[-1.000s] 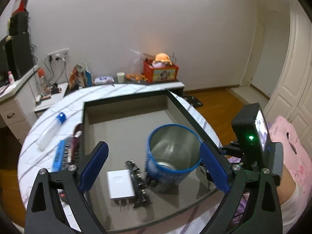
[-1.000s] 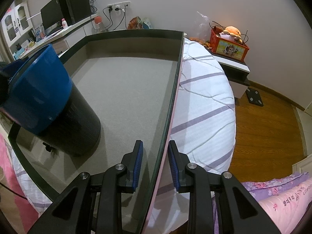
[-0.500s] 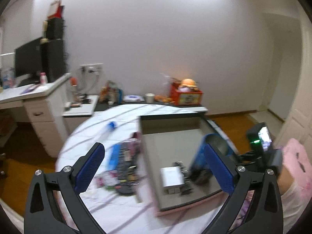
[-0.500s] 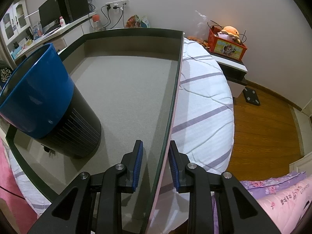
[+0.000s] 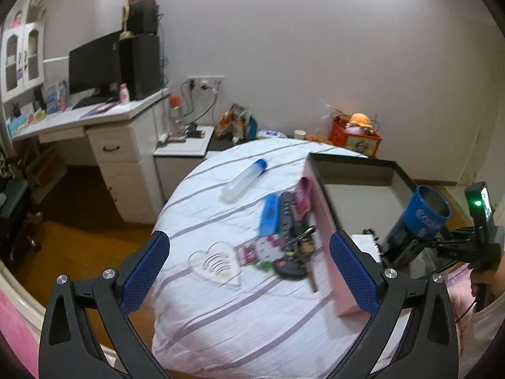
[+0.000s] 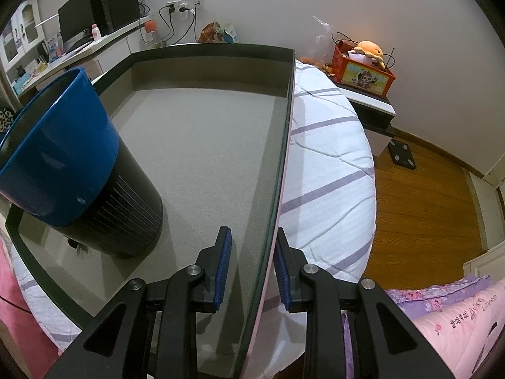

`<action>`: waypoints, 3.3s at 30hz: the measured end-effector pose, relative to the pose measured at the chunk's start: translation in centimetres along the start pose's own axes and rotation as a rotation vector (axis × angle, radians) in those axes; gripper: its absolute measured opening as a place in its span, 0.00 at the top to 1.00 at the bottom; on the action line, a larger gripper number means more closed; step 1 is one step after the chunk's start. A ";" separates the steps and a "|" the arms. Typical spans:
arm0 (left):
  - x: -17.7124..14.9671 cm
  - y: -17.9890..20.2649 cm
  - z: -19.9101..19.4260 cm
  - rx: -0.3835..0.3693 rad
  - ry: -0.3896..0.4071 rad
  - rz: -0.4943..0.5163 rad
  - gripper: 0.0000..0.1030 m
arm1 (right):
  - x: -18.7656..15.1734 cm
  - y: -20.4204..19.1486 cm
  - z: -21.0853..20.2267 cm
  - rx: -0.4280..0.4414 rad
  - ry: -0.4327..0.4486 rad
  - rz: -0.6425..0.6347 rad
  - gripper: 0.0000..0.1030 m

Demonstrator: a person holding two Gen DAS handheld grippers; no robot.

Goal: Organize rigid objects

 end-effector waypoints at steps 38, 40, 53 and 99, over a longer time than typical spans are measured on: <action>-1.7 6.0 12.7 -0.162 -0.194 0.184 0.15 | -0.1 -0.3 -0.1 -0.017 -0.002 -0.019 0.72; -1.6 6.2 12.9 -0.199 -0.203 0.158 0.25 | 0.0 -0.3 -0.1 -0.017 -0.001 -0.021 0.72; -2.3 8.7 12.3 -0.282 -0.239 0.249 0.75 | 0.0 -0.4 -0.2 -0.015 -0.002 -0.022 0.72; -3.6 3.9 7.3 -0.164 -0.199 0.120 0.63 | 0.1 -0.1 -0.1 0.000 -0.002 -0.007 0.72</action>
Point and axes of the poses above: each gripper's, at about its wrist camera, not at the fingertips, and z roughly the way its jaws point, y to its right, x to its top, the point moved 8 cm from there along z, roughly the way its jaws point, and after that the axes turned 2 degrees about x, right-handed, at the moved point
